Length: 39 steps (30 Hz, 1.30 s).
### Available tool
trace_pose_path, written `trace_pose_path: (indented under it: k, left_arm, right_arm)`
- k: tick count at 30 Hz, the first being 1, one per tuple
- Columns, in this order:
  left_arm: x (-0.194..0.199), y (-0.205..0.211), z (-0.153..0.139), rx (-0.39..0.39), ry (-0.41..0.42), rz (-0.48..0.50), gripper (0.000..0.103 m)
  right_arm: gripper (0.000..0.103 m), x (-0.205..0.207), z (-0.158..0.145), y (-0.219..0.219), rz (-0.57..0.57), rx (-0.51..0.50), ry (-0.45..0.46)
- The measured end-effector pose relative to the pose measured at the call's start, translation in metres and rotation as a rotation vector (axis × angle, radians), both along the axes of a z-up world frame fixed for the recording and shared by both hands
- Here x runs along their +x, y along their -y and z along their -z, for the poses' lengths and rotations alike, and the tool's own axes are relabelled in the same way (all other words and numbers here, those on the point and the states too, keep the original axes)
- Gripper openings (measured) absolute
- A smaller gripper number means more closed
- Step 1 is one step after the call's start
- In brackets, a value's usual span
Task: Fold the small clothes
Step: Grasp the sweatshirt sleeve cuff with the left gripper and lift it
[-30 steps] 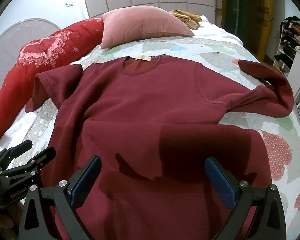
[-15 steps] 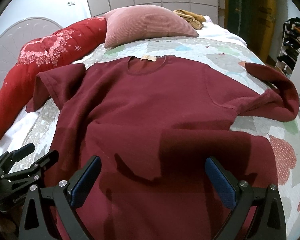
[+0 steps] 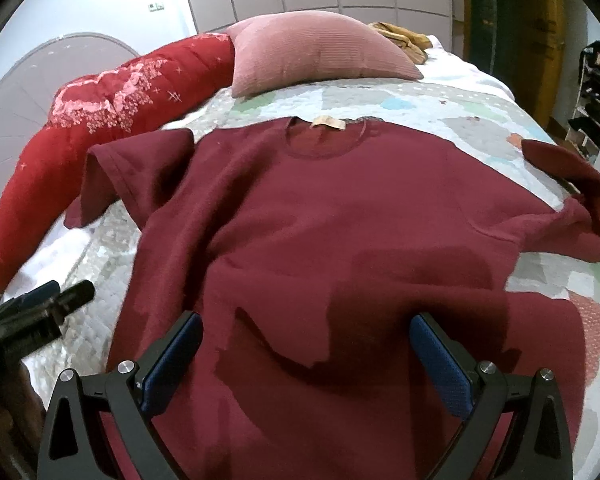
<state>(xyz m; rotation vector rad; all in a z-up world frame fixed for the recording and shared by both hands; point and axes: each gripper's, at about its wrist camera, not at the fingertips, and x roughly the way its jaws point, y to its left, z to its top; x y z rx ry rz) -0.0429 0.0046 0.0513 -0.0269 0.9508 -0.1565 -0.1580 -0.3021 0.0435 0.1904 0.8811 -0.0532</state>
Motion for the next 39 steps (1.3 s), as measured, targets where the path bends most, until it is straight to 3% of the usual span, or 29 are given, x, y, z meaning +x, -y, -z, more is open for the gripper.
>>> trace_pose_path:
  k: [13,21,28,29,30,31,33,39]
  left_arm:
    - [0.084,-0.119,0.007,-0.269,-0.055,-0.303,0.084]
    - [0.124,-0.138,0.028,-0.334,-0.093,-0.412,0.082]
    - [0.155,-0.137,0.042,-0.324,-0.102,-0.476,0.080]
    - [0.156,-0.133,0.042,-0.308,-0.090,-0.475,0.073]
    - [0.156,-0.131,0.040,-0.289,-0.070,-0.470,0.057]
    - [0.160,-0.127,0.038,-0.281,-0.057,-0.429,0.013]
    - [0.165,-0.126,0.041,-0.291,-0.098,-0.410,0.011]
    - [0.166,-0.127,0.031,-0.273,-0.081,-0.356,0.009]
  right_arm:
    - [0.103,0.018,0.007,-0.010,-0.032,0.002,-0.021]
    - [0.103,0.023,0.007,-0.010,-0.043,0.009,-0.024]
    - [0.103,0.028,0.009,-0.011,-0.050,-0.002,-0.032]
    - [0.103,0.029,0.009,-0.011,-0.050,-0.003,-0.033]
    - [0.103,0.030,0.009,-0.011,-0.049,-0.003,-0.034]
    - [0.103,0.030,0.009,-0.011,-0.049,-0.003,-0.034]
    - [0.103,0.031,0.009,-0.010,-0.048,0.000,-0.034]
    - [0.103,0.029,0.008,-0.007,-0.050,0.019,-0.029]
